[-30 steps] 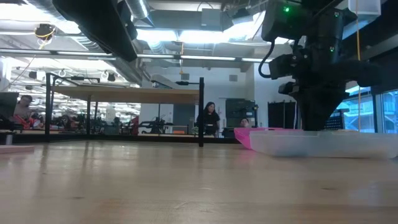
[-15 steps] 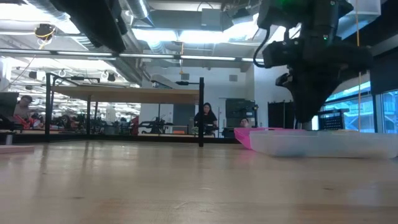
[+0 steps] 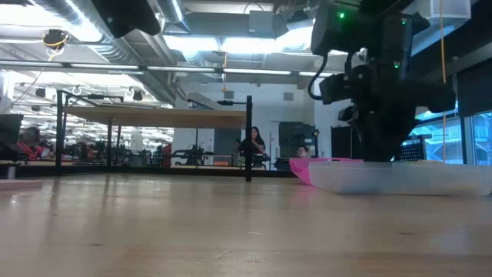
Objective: Pack school essentials
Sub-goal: Move the pink supply box to the center of the table
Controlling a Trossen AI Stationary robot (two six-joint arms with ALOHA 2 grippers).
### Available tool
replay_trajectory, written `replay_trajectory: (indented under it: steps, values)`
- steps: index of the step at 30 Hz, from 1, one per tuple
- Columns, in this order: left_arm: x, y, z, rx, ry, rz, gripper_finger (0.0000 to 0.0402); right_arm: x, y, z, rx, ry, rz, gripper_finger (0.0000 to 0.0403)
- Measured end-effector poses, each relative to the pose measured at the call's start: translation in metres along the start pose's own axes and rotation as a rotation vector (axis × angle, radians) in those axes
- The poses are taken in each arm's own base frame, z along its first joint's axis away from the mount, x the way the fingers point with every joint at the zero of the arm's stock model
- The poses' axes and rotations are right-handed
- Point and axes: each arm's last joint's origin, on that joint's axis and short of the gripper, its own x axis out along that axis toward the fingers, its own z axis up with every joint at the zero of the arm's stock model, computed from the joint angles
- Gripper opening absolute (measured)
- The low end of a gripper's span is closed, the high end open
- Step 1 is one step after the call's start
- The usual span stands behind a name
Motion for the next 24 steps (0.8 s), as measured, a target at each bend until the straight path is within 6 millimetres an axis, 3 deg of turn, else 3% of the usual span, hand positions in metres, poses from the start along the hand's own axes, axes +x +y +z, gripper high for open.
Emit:
replay_trajectory:
  steps: [24]
  values:
    - [0.0, 0.001, -0.001, 0.007, 0.006, 0.005, 0.0, 0.001, 0.057, 0.019, 0.01, -0.243, 0.186, 0.0103]
